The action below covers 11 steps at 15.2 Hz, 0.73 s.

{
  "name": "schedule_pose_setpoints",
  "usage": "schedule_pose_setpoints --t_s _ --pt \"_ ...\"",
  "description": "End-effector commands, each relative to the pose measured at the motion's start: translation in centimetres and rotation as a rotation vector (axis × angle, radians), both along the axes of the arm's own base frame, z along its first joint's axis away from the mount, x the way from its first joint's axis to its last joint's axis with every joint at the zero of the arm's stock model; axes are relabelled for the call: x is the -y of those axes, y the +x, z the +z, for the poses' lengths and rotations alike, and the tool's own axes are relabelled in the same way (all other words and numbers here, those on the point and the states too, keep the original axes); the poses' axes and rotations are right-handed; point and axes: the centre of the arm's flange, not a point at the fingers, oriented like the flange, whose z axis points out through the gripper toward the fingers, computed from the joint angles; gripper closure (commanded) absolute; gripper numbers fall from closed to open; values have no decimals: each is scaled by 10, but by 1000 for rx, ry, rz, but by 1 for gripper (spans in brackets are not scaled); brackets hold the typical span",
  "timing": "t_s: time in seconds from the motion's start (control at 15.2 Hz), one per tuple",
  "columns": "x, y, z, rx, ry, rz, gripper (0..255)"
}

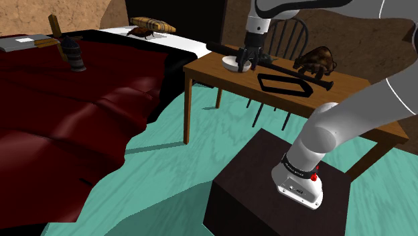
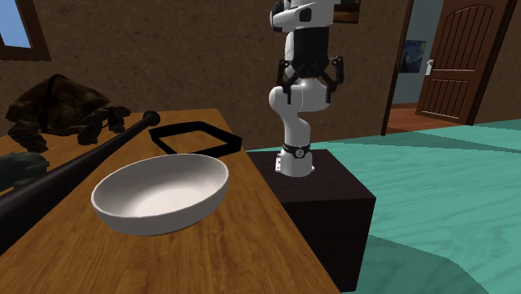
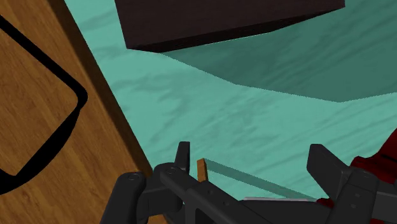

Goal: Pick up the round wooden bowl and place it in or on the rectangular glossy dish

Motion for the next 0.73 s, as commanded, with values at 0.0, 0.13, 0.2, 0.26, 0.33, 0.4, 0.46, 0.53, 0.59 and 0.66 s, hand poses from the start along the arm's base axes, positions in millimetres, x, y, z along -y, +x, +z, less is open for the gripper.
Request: schedule_pose_setpoints --t_s 0.0,0.13,0.2,0.26,0.33,0.4,0.46,0.53,0.59,0.66 --pt "17 22 -7 4 -15 6 0" --pt "32 41 -12 7 -29 11 0" --pt "39 50 -14 9 -36 14 0" --pt "47 60 -16 10 -43 16 0" --pt "54 69 -18 12 -50 19 0" --pt "62 79 -20 14 -57 22 0" --pt "69 88 -22 15 -64 24 0" --pt "77 98 -24 17 -70 27 0" --pt "85 108 -25 19 -77 29 0" --pt "92 117 -27 20 -84 32 0"
